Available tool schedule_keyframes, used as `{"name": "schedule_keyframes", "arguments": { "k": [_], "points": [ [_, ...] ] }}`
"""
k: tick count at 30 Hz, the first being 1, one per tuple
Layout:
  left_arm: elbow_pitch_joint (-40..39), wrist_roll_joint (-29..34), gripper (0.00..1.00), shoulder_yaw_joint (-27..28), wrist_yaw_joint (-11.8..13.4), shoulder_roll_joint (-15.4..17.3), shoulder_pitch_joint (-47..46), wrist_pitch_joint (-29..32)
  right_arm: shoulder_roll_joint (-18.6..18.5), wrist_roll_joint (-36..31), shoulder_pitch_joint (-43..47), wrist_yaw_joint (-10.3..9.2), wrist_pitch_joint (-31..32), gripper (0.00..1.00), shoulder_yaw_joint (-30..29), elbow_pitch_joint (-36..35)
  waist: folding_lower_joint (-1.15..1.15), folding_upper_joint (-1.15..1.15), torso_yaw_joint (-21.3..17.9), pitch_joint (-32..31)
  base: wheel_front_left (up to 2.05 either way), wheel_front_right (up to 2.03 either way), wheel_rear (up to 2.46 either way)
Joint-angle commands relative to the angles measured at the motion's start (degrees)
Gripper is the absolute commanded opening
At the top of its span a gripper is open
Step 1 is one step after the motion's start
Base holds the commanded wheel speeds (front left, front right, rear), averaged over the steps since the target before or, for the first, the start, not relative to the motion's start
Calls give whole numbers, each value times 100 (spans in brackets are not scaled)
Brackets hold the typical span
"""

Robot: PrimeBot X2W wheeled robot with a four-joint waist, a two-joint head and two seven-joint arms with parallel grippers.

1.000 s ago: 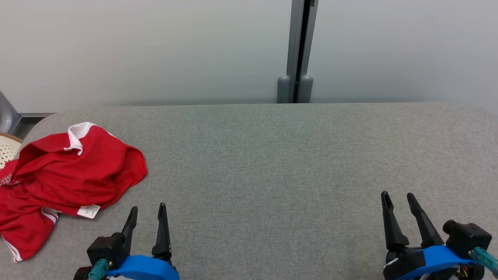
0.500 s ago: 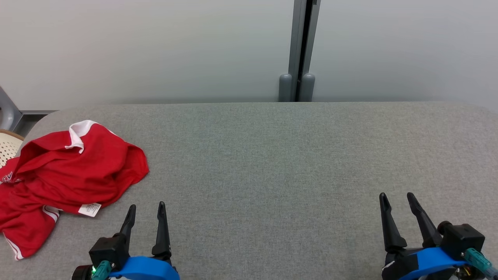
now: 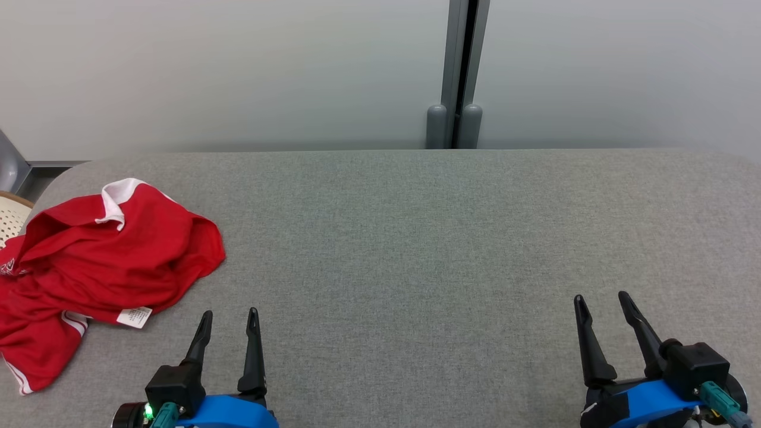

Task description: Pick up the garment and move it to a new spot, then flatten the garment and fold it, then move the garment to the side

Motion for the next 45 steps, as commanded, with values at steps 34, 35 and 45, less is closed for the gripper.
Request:
{"name": "schedule_keyframes", "arguments": {
  "k": [34, 35, 45],
  "points": [
    [-113, -129, 100, 104, 160, 124, -29, -42, -28, 27, 10, 8, -101, 100, -82, -135, 0, 0, 1748, 148, 0, 0, 0],
    [-119, -140, 100, 126, 173, 131, -15, -42, -27, 18, 7, 8, -93, 100, -58, -139, 0, 0, 1850, 154, 0, 0, 0],
    [-150, -152, 100, 170, 213, 180, 132, -46, -28, -25, 18, 8, -39, 100, -22, -152, 0, 0, 2835, 129, 0, 0, 0]
  ]
}}
